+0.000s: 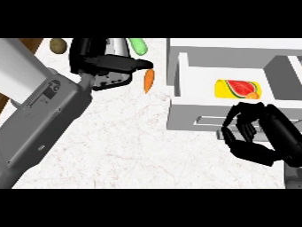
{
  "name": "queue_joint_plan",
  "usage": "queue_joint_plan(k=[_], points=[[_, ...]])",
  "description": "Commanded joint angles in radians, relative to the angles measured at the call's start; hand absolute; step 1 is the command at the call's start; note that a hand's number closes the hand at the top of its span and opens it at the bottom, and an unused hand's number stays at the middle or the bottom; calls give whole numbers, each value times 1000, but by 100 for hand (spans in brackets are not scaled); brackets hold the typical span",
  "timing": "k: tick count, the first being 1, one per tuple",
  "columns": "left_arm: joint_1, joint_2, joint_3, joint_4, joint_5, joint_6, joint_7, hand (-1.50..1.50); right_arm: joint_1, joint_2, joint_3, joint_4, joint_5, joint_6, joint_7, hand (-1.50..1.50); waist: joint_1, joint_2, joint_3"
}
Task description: Pick up the cup, place it into the drawer and close the drawer
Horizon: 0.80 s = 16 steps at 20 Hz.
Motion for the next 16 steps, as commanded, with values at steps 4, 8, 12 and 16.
queue_joint_plan(k=[4, 8, 12, 16], points=[[193, 88, 43, -132, 20, -62, -25, -150, -43, -36, 137, 246, 306, -124, -121, 150, 7, 6, 1], [260, 168, 83, -225, 26, -92, -1, -150, -145, -5, 197, 397, 440, -183, -81, 150, 6, 3, 0], [373, 200, 112, -290, 31, -143, -22, -150, -285, 34, 152, 681, 470, -281, -179, 150, 3, 7, 1], [415, 230, 166, -341, 42, -171, 1, -150, -449, 59, 69, 931, 441, -306, -242, 150, 2, 8, 1]])
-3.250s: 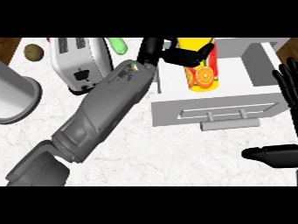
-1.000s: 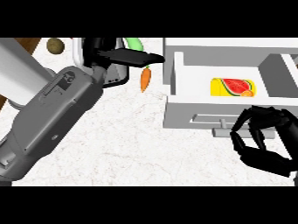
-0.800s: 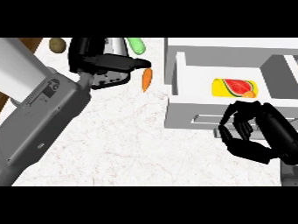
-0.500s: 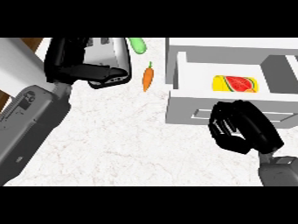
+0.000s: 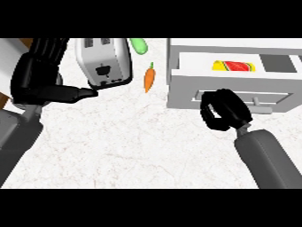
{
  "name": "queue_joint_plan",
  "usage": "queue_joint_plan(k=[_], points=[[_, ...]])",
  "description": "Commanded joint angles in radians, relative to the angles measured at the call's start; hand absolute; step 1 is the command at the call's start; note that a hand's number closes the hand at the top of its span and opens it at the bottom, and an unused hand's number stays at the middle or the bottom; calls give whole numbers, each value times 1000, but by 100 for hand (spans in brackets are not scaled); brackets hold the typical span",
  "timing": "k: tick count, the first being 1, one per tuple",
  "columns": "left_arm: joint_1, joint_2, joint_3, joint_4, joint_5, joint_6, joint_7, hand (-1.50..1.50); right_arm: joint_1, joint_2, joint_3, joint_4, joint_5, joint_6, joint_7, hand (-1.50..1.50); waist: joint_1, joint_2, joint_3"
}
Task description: Pick up the cup, place it into the drawer and close the drawer
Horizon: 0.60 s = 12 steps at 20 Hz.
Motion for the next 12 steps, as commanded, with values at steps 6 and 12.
queue_joint_plan(k=[6, 12], points=[[119, 46, 82, -36, 8, -115, -30, -150, -331, 16, -141, 540, -4, -86, -144, 150, 20, 12, 1], [148, 21, 74, -43, -4, -131, -47, -150, -448, -43, -208, 756, -18, -82, -210, 150, 41, 27, 2]])
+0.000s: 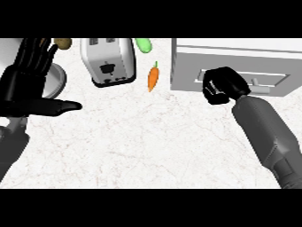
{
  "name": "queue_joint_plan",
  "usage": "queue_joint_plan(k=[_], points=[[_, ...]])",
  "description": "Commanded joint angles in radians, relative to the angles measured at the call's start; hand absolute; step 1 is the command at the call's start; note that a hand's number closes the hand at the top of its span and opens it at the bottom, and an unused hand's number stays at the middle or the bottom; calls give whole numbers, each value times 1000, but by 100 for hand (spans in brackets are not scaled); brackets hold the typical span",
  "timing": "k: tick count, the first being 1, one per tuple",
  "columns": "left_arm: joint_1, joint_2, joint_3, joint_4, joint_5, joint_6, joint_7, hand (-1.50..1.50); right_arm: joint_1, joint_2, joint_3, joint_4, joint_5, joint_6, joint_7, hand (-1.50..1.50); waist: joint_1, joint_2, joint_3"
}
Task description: Pick up the cup, place it into the drawer and close the drawer
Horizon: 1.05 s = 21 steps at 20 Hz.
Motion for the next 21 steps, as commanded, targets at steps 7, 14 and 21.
queue_joint_plan(k=[7, 14, 21], points=[[10, -18, 5, 7, 11, -68, -6, -150, -153, -77, -98, 221, -45, 39, -20, 150, 34, 33, 6], [27, -17, 6, 4, 11, -100, -19, -150, -164, -109, -151, 236, -97, 66, -68, 150, 48, 37, 7], [19, -35, 1, 50, 6, -128, -32, -150, -181, -132, -164, 235, -104, 71, -101, 150, 46, 45, 6]])
